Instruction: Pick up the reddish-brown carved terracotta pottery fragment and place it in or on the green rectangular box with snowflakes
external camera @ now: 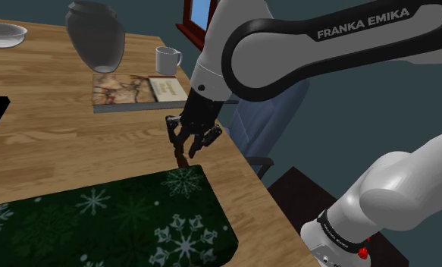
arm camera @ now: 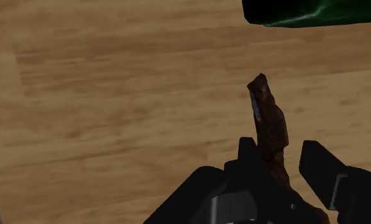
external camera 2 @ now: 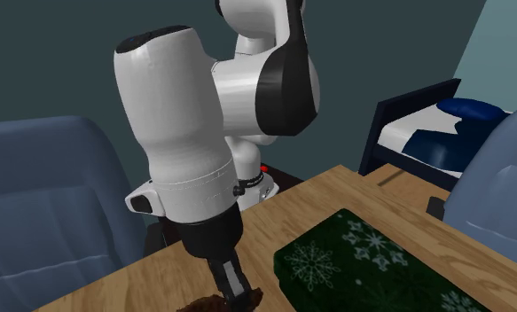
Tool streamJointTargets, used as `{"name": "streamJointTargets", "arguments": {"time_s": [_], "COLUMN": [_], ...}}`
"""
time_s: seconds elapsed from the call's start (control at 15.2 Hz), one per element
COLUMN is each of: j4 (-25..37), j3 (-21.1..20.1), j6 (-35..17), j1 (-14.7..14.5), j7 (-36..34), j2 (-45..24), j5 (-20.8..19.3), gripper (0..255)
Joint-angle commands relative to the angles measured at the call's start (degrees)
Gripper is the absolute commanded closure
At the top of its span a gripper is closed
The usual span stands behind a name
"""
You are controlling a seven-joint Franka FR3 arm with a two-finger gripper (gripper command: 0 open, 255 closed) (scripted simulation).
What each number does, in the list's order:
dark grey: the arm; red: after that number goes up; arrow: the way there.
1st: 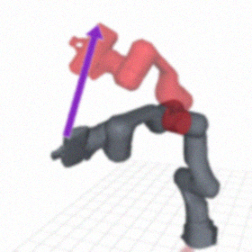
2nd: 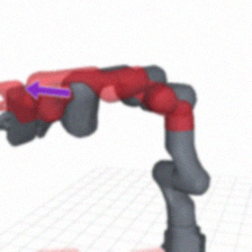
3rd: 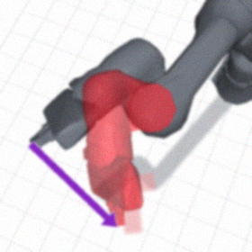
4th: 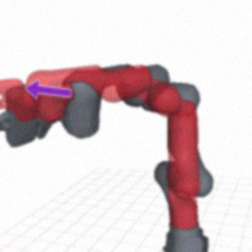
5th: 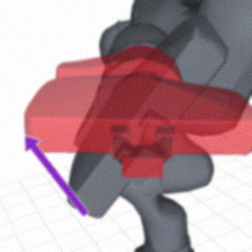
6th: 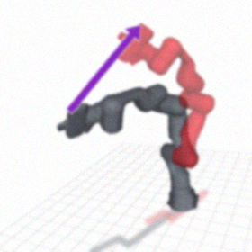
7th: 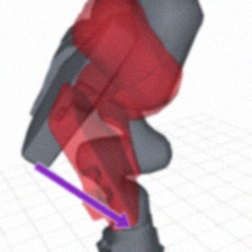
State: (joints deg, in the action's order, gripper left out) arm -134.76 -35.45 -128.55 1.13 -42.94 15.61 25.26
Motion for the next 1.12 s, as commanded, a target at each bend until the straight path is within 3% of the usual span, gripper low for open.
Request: {"name": "streamJointTargets", "arguments": {"time_s": [0.0,0.46,1.06], "j4": [0.0,0.0,4.6], "j3": [0.0,0.0,1.6], "j6": [0.0,0.0,7.4], "j1": [0.0,0.0,0.2], "j7": [0.0,0.0,-0.9], "j2": [0.0,0.0,2.9], "j5": [0.0,0.0,-0.4], "gripper": [255,255,255]}}
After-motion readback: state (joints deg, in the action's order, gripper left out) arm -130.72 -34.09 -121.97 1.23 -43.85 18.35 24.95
